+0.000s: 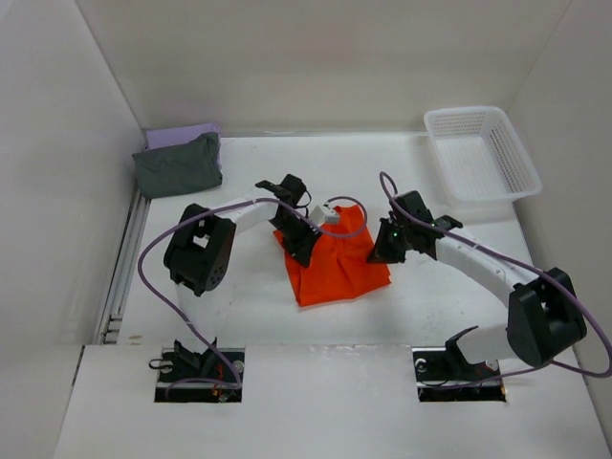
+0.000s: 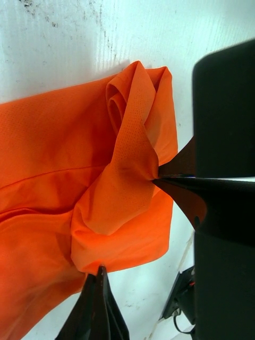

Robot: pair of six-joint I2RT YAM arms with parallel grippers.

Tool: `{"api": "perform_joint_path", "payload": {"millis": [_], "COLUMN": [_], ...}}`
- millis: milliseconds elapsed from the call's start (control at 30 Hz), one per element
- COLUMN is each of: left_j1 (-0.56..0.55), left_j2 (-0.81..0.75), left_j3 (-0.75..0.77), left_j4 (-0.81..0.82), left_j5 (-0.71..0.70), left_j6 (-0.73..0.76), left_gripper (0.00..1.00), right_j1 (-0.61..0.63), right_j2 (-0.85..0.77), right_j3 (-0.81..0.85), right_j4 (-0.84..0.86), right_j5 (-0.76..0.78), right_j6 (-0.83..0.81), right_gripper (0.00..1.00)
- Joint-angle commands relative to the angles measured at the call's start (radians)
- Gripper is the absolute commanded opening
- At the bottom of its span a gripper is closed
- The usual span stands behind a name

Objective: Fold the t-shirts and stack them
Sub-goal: Fold the long partially folded tshirt into a neat square

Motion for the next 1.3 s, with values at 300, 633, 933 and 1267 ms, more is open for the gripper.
{"api": "perform_joint_path", "payload": {"millis": [300, 633, 933, 1267], "left_j1": [0.075, 0.209, 0.266, 0.284], "left_j2": [-0.324, -0.467, -0.358, -0.2], "left_j3": [-0.078, -0.046, 0.08, 0.196], "left_j4": [0.019, 0.048, 0.207, 0.279], "left_j5": [-0.009, -0.017, -0.074, -0.086], "left_j6": [-0.076, -0.135, -0.17, -0.156], "left_gripper": [0.0, 0.0, 0.01, 0.02], "right_j1": [0.006, 0.005, -0.049, -0.112], "right_j2": [-0.114, 0.042, 0.255, 0.421], "right_j3": [0.029, 0.307, 0.473, 0.647], "right_j4": [0.003, -0.031, -0.026, -0.031], "right_j5": [0.013, -0.013, -0.035, -0.038], "right_j6": [0.006, -0.052, -0.087, -0.1], "right_gripper": [0.01, 0.01, 0.0, 0.0]}}
